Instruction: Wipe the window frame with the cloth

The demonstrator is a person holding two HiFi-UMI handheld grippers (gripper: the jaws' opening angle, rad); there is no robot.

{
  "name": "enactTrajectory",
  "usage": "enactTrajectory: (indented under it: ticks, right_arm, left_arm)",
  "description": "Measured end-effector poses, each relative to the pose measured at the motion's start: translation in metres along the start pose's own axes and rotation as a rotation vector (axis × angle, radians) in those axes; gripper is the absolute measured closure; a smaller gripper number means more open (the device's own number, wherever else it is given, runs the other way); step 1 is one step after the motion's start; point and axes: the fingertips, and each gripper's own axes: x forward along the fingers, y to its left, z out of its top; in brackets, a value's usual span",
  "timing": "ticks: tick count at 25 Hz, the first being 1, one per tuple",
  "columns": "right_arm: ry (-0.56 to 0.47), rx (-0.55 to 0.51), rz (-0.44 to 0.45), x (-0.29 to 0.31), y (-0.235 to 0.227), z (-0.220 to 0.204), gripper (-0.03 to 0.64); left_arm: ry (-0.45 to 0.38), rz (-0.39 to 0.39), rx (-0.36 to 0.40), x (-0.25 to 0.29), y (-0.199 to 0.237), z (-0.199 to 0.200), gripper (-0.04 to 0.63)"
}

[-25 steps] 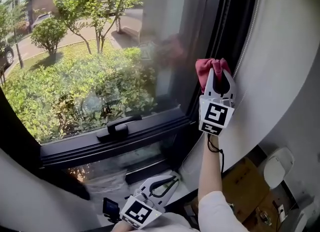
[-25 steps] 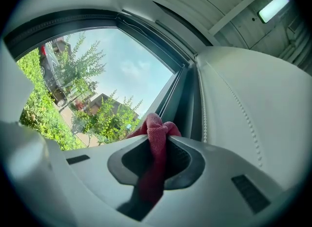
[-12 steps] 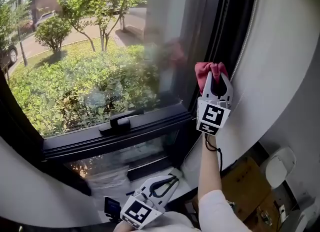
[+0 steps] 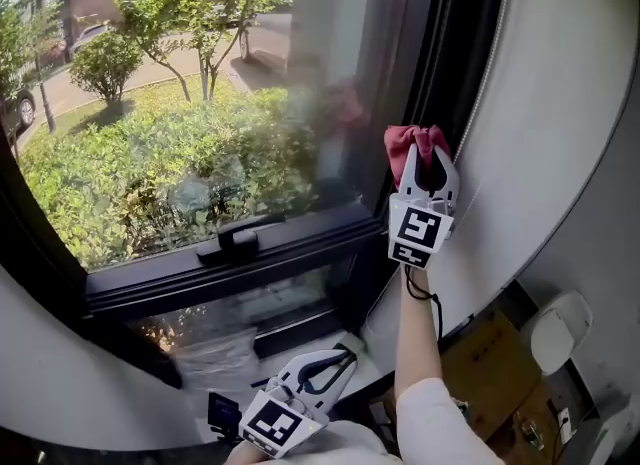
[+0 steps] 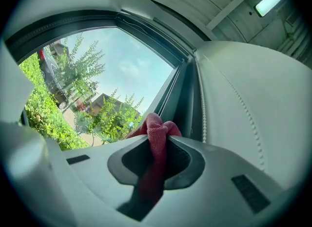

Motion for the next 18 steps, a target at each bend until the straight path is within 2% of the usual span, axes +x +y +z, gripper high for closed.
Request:
enactTrajectory:
  ticks: [18]
  right_arm:
    - [0.026,0.02,-0.002,-0.009,0.008,-0.017,0.557]
  left_arm:
    - [0.005,-0.011,0.01,-0.004,-0.005,0.002,0.554]
